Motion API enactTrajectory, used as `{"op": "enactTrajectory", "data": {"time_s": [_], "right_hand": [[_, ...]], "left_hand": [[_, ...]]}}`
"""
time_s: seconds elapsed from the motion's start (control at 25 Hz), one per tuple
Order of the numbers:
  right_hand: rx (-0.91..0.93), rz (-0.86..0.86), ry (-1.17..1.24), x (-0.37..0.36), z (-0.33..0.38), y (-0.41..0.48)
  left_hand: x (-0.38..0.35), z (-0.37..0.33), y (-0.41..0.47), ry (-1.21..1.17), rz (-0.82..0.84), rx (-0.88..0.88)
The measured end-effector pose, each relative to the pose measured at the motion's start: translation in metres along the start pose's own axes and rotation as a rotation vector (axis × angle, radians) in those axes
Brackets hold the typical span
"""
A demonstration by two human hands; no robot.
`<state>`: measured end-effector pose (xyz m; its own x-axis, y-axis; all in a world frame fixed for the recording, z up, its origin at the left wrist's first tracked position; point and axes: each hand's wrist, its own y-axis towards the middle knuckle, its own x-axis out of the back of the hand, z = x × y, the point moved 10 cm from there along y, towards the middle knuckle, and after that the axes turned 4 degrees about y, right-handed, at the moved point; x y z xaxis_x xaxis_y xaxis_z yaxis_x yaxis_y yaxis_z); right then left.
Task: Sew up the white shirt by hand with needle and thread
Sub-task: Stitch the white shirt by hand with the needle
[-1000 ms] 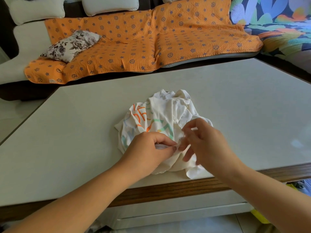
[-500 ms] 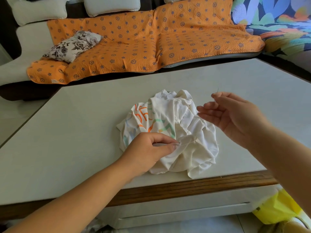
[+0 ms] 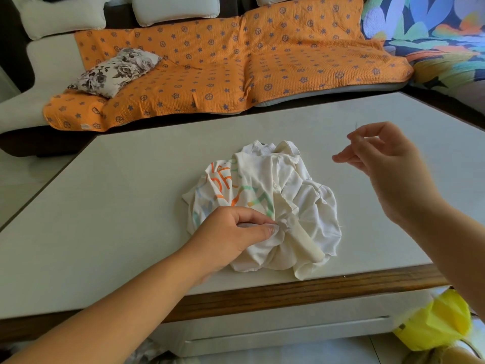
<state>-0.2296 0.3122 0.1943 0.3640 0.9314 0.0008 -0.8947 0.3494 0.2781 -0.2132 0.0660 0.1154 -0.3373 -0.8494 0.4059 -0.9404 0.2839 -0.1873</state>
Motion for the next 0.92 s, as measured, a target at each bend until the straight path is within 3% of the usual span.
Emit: {"op": "enactTrajectory", "data": {"time_s": [0.28,0.56,0.8,0.92], "right_hand": [[0.067,0.525,-0.473,-0.077,-0.022,-0.059],[0.124,0.569,-0.544,-0.095,-0.031,-0.088],[0.069,0.685,-0.732,-0.097,-0.045,-0.092],[-0.01,0.555,-0.691,-0.083,-0.043,-0.078]], "left_hand": [[-0.002,0.003,0.003,-0.098,0.004,0.02],[0.005,0.004,0.005,-0.302,-0.053,0.037],[0.028,0.007,0.004,-0.408,-0.219,0.063],[0.024,0.004,0.004,-0.322,-0.159,0.021]]}}
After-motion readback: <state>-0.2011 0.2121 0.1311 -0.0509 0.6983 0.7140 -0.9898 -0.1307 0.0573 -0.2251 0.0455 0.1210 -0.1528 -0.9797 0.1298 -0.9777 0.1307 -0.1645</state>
